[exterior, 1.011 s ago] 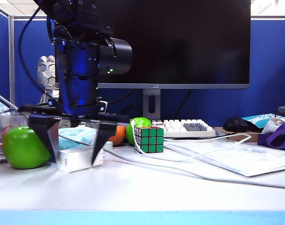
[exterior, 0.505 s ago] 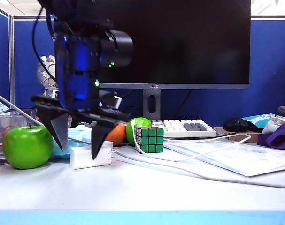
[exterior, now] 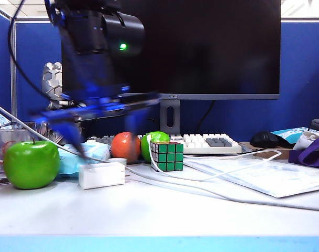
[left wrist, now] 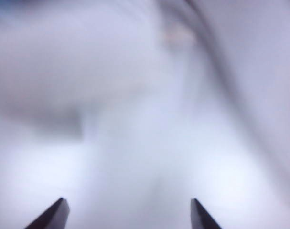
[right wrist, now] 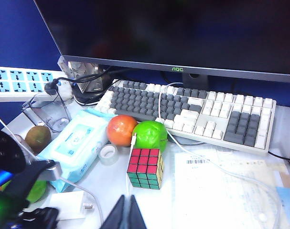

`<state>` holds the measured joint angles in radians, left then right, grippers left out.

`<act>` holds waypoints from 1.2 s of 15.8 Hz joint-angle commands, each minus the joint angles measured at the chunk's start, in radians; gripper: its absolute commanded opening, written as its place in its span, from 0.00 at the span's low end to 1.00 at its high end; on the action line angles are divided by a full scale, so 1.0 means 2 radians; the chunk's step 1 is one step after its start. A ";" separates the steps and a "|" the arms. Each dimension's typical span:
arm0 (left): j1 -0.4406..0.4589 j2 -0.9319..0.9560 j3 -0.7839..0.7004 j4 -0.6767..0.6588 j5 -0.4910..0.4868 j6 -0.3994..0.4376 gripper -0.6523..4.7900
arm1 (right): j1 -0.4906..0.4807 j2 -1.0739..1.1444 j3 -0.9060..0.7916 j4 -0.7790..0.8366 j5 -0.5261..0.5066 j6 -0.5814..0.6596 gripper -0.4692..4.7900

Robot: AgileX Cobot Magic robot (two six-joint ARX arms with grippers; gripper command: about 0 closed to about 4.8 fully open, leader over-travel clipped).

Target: Pick up the Type-C charging cable and the charging base, insert one end of the Type-C charger into the corresponding slot on the base, and finally place the plugged-in charger back on the table.

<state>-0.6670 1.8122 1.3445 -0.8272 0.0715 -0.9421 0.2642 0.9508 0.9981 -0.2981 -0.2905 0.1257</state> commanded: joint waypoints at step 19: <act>0.025 0.043 0.001 0.053 -0.203 -0.163 0.74 | 0.000 -0.002 0.002 -0.010 0.000 -0.001 0.08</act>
<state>-0.6182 1.9007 1.3434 -0.7223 -0.2848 -1.3548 0.2642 0.9508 0.9981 -0.3309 -0.2897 0.1257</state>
